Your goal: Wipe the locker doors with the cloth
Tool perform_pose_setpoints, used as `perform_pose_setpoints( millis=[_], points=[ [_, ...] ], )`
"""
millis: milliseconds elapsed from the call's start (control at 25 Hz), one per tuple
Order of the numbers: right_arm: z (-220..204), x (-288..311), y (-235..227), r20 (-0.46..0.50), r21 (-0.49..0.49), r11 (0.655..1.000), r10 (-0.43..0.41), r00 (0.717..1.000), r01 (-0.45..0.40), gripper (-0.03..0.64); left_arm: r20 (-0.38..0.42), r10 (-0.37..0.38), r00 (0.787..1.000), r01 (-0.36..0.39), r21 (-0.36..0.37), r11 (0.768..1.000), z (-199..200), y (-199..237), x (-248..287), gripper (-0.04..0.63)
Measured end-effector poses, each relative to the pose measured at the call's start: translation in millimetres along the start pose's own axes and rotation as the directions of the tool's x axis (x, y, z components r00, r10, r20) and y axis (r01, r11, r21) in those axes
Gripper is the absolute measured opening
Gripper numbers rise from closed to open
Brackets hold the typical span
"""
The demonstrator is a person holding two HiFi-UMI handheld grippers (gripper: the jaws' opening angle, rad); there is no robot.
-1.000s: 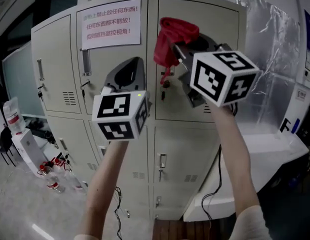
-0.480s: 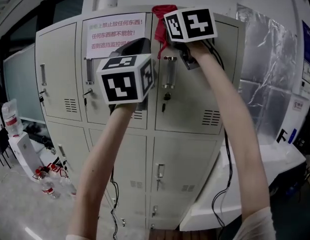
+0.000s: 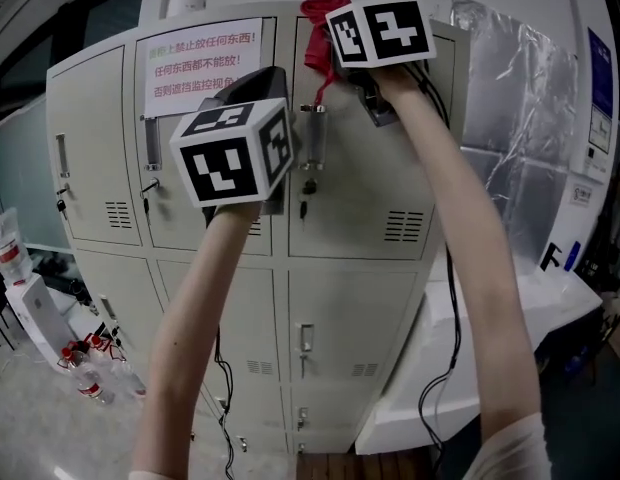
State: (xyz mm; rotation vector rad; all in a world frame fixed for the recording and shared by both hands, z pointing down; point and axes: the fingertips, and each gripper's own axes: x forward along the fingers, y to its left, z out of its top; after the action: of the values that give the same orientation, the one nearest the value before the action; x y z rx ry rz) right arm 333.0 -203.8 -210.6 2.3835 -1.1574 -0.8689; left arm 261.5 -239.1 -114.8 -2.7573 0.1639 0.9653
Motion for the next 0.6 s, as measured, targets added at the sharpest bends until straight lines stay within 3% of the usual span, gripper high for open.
perform_pose_setpoints(
  millis=[160, 600],
  points=[
    [-16, -27, -46, -0.009, 0.005, 0.998, -0.066, 0.998, 0.066, 0.029, 0.023, -0.018, 1.000, 0.018, -0.002, 1.000, 8, -14, 4, 0.017],
    [-56, -91, -152, -0.096, -0.041, 0.969, -0.245, 0.965, 0.242, 0.029, -0.008, -0.074, 0.997, 0.074, -0.015, 0.997, -5, -41, 16, 0.015]
  ],
)
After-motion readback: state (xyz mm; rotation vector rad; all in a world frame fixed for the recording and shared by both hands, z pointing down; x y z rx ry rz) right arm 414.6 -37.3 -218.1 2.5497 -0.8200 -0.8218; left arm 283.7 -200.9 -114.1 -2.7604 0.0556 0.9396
